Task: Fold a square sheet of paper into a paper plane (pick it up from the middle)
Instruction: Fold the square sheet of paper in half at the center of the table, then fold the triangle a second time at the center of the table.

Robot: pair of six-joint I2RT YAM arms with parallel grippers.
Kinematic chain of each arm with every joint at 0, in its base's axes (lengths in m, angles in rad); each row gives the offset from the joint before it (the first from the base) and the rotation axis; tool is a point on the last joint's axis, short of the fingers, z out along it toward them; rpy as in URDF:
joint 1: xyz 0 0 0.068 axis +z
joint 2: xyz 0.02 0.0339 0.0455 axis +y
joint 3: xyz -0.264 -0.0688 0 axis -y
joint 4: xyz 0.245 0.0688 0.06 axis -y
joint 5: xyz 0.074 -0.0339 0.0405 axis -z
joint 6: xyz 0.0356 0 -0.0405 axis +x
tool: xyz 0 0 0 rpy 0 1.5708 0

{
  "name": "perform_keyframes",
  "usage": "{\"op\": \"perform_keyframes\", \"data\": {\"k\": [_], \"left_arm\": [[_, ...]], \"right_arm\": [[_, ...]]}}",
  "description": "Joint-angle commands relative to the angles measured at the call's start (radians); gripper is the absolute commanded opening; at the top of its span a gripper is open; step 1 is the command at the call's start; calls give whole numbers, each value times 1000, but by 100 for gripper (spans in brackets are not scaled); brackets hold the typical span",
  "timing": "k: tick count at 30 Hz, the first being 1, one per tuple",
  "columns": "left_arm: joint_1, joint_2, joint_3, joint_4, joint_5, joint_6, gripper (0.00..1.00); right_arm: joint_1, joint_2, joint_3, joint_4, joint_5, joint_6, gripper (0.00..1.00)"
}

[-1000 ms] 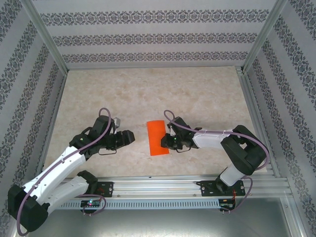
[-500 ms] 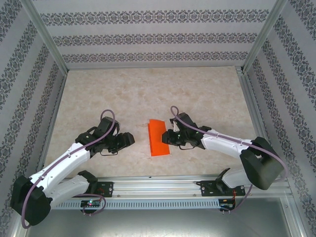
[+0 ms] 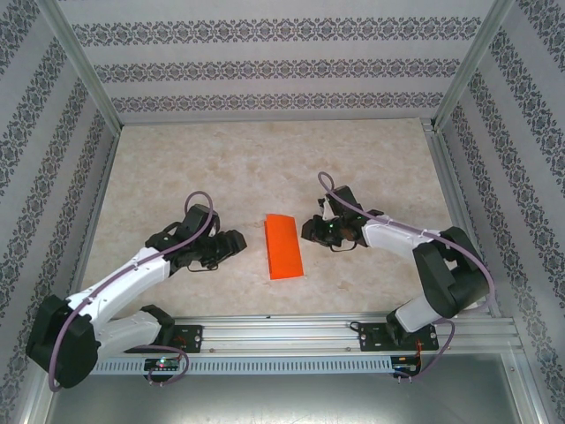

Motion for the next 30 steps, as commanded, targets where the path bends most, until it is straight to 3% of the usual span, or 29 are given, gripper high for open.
{"op": "perform_keyframes", "data": {"k": [1, 6, 18, 22, 30], "left_arm": [[-4, 46, 8, 78, 17, 1, 67], [-4, 174, 80, 91, 55, 35, 66], [21, 315, 87, 170, 131, 106, 66], [76, 363, 54, 296, 248, 87, 66], [90, 470, 170, 212, 291, 177, 66]], "right_arm": [[-8, 30, 56, 13, -41, -31, 25], [-20, 62, 75, 22, -58, -27, 26], [-20, 43, 38, 88, -83, 34, 27], [-18, 3, -8, 69, -44, 39, 28], [24, -7, -63, 147, -63, 107, 27]]}}
